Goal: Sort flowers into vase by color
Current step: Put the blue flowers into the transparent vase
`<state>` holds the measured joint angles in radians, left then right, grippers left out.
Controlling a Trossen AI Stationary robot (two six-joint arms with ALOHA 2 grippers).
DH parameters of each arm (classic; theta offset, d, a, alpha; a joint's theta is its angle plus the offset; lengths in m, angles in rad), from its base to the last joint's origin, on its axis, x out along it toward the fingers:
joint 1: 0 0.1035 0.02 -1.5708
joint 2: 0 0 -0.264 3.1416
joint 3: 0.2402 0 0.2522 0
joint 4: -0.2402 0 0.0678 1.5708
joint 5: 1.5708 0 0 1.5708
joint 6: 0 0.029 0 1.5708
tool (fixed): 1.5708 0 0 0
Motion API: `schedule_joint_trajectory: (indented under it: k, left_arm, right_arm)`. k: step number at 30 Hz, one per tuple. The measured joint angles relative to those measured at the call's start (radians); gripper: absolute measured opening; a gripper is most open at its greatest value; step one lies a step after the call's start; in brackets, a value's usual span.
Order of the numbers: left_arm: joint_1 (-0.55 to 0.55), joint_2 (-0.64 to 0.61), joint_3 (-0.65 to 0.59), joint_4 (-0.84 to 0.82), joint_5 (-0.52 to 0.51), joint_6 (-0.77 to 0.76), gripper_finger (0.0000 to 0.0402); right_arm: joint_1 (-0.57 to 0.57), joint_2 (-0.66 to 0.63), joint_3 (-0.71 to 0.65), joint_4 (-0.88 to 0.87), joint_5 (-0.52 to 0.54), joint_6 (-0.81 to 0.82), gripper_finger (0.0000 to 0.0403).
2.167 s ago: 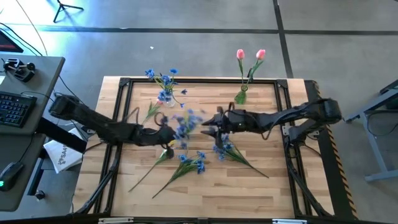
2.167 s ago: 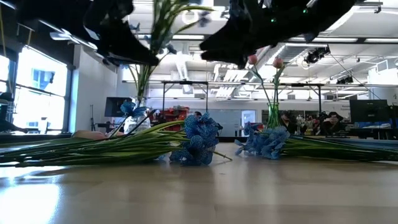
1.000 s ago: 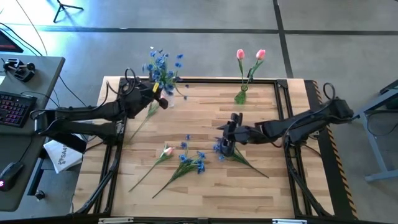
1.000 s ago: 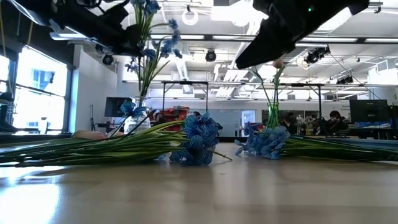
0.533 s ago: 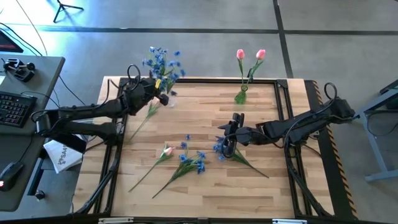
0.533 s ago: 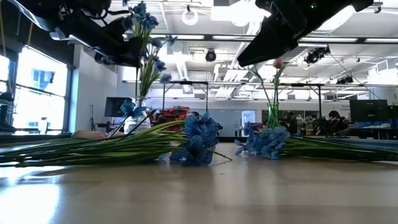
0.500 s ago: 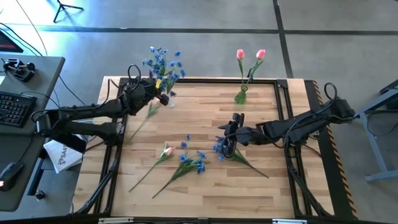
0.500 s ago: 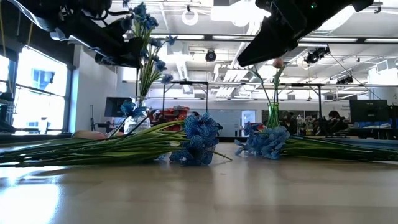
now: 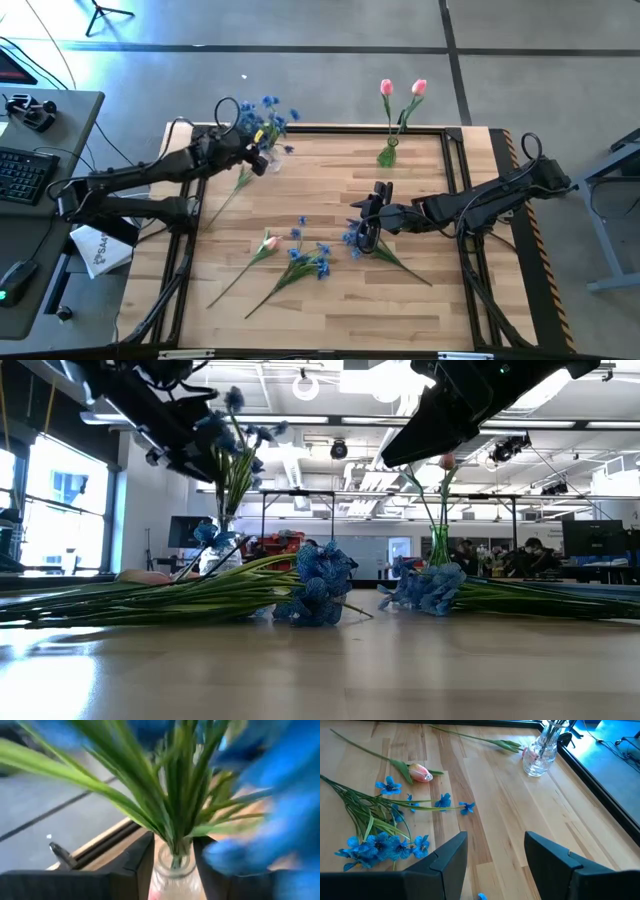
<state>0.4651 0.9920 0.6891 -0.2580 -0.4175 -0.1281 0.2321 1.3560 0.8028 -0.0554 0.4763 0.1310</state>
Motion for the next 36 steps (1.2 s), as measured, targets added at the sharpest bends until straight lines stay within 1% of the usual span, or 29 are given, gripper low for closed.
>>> schedule_joint_trajectory:
  k: [3, 7, 13, 15, 18, 23, 28, 32, 36]
  left_arm:
    - [0.016, 0.0, 0.059, -0.096, 0.048, 0.0, 0.0146]
    - [0.021, 0.0, 0.117, -0.175, 0.067, 0.025, 0.0155]
    - [0.021, 0.0, 0.159, -0.181, 0.066, 0.026, 0.0156]
    - [0.021, 0.003, 0.159, -0.176, 0.065, 0.026, 0.0152]
    - [0.021, 0.022, 0.159, -0.179, 0.063, 0.024, 0.0136]
    - [0.021, 0.089, 0.159, -0.179, 0.031, 0.0, 0.0109]
    - [0.021, 0.138, 0.159, -0.18, 0.019, 0.001, 0.0103]
    - [0.021, 0.12, 0.169, -0.21, 0.016, 0.002, 0.0116]
    - [0.021, 0.082, 0.214, -0.275, 0.015, 0.009, 0.0146]
  right_arm:
    - [0.0, 0.0, 0.0, 0.0, 0.0, 0.0, 0.0192]
    - [0.0, 0.0, 0.0, 0.0, 0.0, 0.003, 0.0192]
    - [0.0, 0.0, 0.0, -0.027, -0.001, 0.015, 0.0192]
    - [0.0, 0.0, 0.0, -0.043, -0.008, 0.031, 0.0192]
    - [-0.003, 0.0, 0.0, -0.062, -0.025, 0.054, 0.0192]
    - [-0.003, 0.0, 0.0, -0.07, -0.027, 0.08, 0.0192]
    - [0.003, 0.0, 0.0, -0.085, -0.028, 0.11, 0.0192]
    - [0.012, 0.001, 0.0, -0.1, -0.027, 0.123, 0.0192]
    - [0.018, 0.001, 0.0, -0.105, -0.016, 0.123, 0.0192]
